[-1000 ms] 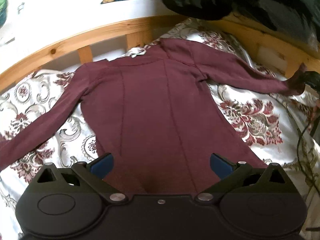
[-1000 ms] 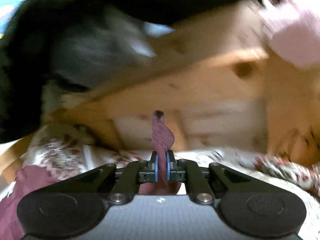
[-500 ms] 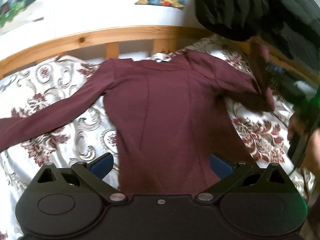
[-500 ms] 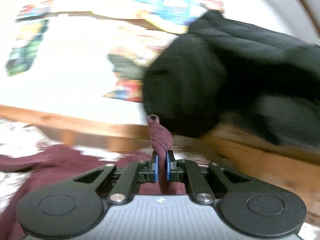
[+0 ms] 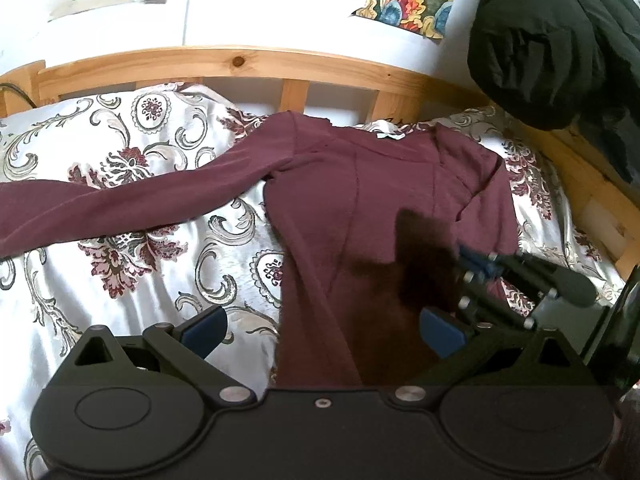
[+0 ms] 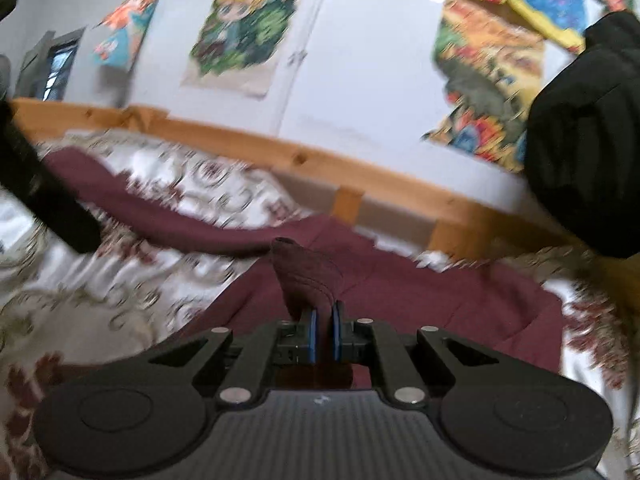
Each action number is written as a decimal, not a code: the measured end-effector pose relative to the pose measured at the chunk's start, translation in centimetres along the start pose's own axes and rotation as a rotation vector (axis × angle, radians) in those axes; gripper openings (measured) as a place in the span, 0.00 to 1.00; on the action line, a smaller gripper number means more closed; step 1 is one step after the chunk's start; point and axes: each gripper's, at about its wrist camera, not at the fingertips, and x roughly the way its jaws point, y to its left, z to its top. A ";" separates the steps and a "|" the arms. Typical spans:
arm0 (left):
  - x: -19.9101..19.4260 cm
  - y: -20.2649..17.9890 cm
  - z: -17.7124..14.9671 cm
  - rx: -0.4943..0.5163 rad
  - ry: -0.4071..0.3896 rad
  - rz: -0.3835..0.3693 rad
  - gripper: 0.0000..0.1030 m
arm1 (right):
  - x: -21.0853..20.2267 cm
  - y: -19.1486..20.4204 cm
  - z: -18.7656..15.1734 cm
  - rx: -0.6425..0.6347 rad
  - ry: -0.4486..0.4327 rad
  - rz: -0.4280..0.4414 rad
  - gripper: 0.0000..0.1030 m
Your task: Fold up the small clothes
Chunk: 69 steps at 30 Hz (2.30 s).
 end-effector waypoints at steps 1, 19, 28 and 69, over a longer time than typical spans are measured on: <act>0.1 -0.1 0.0 0.001 0.001 0.004 0.99 | 0.4 0.1 -0.2 0.001 0.016 0.014 0.10; 3.6 -0.9 1.4 -0.008 -0.040 0.137 0.99 | -2.6 -2.7 -1.5 0.110 0.188 0.224 0.90; 11.3 -3.7 -0.4 0.091 0.105 0.144 0.99 | -0.4 -12.7 -5.1 0.284 0.210 -0.275 0.96; 8.6 -4.5 -6.6 0.301 0.172 0.066 0.93 | 0.0 -11.3 -4.9 0.362 0.202 -0.070 0.99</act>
